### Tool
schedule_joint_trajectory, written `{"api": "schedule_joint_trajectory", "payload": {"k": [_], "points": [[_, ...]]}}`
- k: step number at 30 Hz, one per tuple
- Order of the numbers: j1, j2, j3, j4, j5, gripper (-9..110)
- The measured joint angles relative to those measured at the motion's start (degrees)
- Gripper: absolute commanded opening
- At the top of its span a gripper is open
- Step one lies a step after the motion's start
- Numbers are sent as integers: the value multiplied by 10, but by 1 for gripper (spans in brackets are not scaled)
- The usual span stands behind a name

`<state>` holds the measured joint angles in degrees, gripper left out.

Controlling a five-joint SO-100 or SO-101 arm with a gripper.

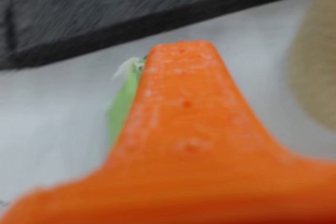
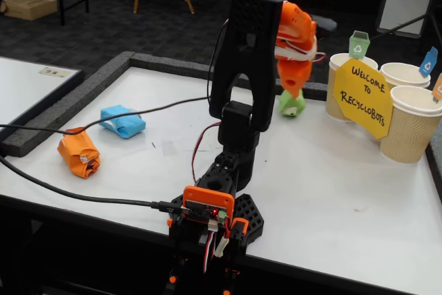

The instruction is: Sort rubbish by color.

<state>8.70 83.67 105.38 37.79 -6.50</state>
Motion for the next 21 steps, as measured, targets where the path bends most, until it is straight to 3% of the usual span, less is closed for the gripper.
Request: {"api": "schedule_joint_trajectory", "payload": {"k": [21], "points": [[-17, 3, 71, -69, 0, 20]]}}
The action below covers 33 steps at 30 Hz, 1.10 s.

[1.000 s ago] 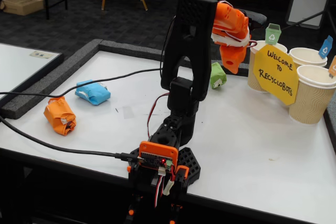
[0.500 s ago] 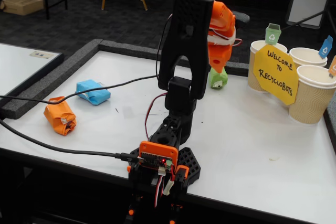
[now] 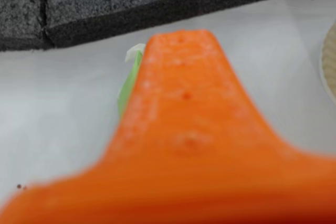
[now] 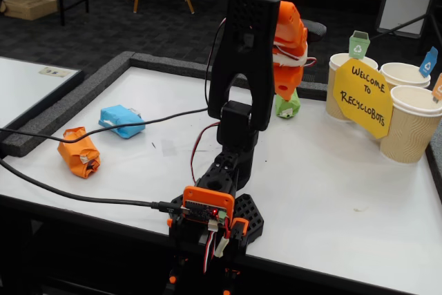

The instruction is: Sort rubbish by color.

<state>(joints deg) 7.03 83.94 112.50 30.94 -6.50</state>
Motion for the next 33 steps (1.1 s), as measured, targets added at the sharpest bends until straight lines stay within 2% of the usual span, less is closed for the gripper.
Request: {"api": "schedule_joint_trajectory", "payload": {"k": [16, 28, 33], "points": [[0, 10, 12, 5, 0, 20], [-20, 6, -62, 149, 0, 19], [-22, 6, -78, 168, 0, 19]]}}
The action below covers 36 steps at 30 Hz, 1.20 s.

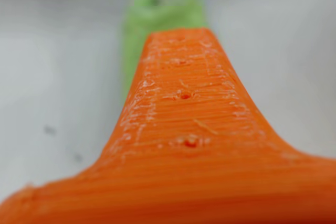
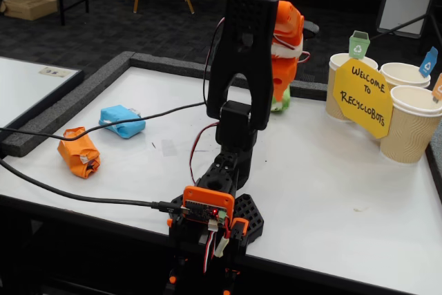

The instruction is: Sort rubbish by color.

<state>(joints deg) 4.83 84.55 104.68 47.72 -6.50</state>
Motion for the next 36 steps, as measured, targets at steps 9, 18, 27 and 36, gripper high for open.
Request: {"api": "schedule_joint_trajectory", "payload": {"k": [9, 18, 27, 36], "points": [[-14, 0, 0, -11, 0, 19], [-36, 0, 25, -69, 0, 19], [-40, -11, 38, -98, 0, 21], [-17, -40, 38, -115, 0, 22]]}}
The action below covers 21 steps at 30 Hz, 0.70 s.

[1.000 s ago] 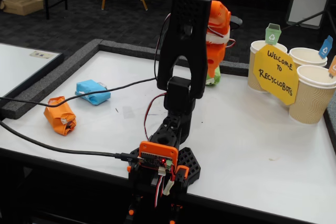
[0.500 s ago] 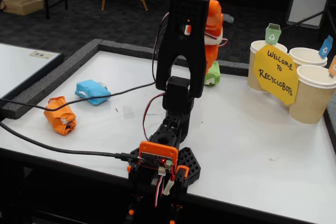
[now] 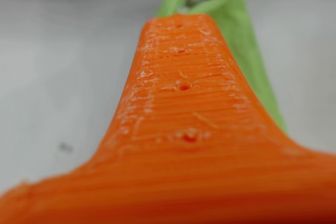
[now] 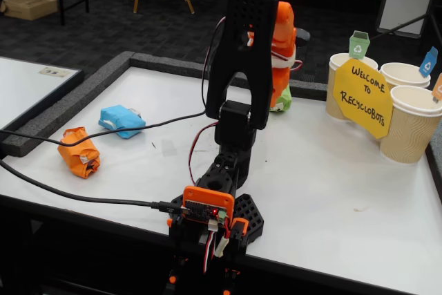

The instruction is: Sort rubbish by color.

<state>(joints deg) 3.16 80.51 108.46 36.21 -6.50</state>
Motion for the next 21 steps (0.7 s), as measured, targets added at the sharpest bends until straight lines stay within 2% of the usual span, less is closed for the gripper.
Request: {"api": "schedule_joint_trajectory", "payload": {"k": [7, 15, 21], "points": [[20, -11, 0, -40, 0, 21], [24, -30, 0, -62, 0, 14], [24, -30, 0, -69, 0, 0]]}}
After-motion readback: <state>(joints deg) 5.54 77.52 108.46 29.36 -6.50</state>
